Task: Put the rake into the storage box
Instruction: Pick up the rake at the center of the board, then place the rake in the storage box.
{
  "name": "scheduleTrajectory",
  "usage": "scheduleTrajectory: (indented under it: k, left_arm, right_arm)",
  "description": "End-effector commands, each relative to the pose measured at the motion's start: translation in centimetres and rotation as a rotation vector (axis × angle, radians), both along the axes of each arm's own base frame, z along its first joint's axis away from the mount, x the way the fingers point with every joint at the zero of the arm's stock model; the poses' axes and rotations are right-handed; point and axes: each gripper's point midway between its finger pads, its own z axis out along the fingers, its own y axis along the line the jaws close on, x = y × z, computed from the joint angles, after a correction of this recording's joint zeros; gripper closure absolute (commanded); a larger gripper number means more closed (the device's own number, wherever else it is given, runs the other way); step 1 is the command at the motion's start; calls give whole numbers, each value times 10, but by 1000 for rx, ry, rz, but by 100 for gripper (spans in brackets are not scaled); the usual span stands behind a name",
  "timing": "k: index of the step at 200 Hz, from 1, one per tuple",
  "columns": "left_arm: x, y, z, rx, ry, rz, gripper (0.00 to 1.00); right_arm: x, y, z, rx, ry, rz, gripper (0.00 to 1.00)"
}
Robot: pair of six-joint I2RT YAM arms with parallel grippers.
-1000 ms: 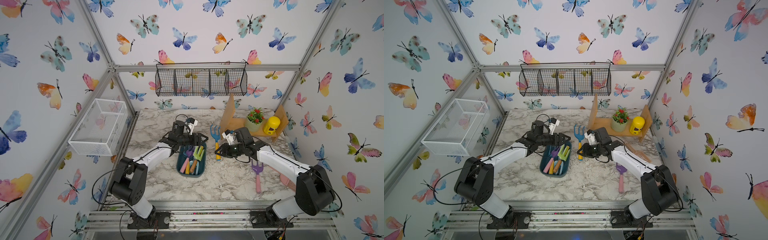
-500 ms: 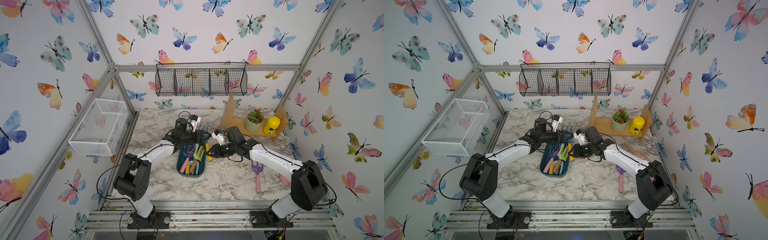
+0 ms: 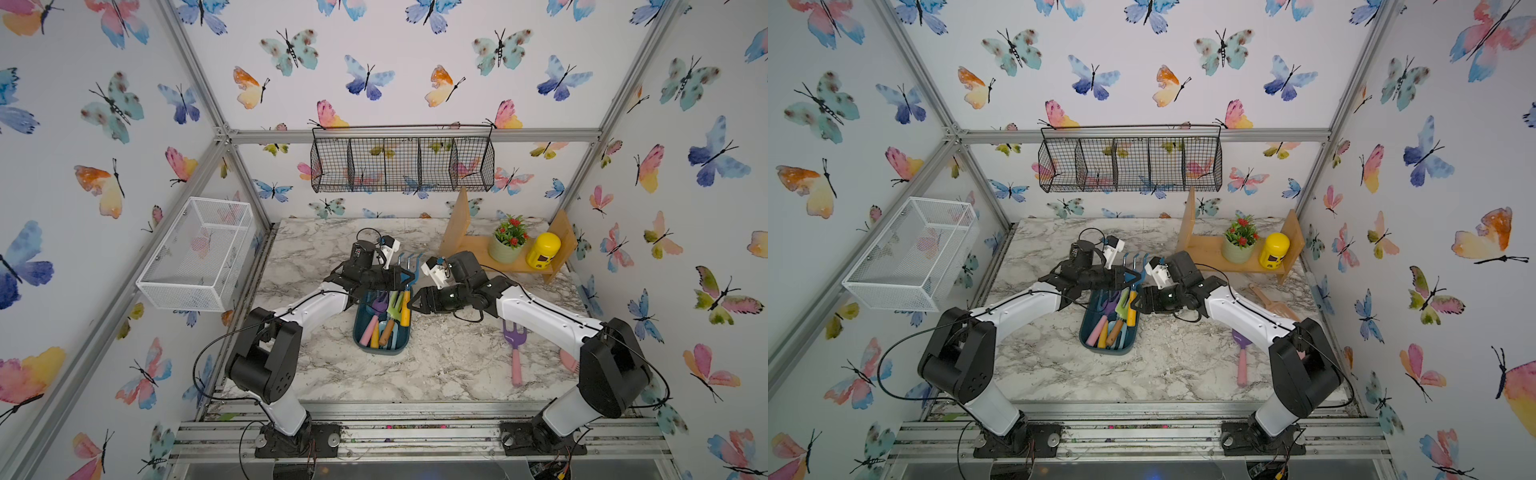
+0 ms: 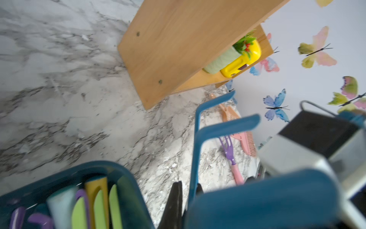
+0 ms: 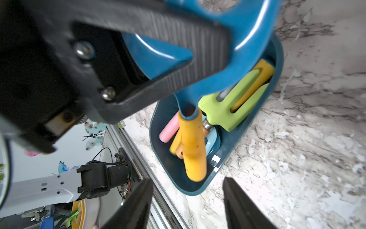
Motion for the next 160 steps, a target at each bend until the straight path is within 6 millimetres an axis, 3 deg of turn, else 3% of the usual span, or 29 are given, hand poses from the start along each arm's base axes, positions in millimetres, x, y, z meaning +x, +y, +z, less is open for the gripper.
scheduleTrajectory:
  k: [1,30,85,142,160]
  left_arm:
    - [-6,20,4,78,-59,36,100]
    - [-15,33,-8,102,-39,52,100]
    - [-31,32,-40,93,62,36,100]
    - [-33,37,-65,143,144,50,100]
    - [-32,39,-76,176,186,62,93]
  right_arm:
    - [8,-3,15,6,-42,-30,33]
    - [8,-4,12,-1,-40,-38,33]
    - [9,-7,9,-16,-45,-49,33]
    - [9,-14,4,-49,-48,-73,33]
    - [9,-18,1,-60,-48,-91,33]
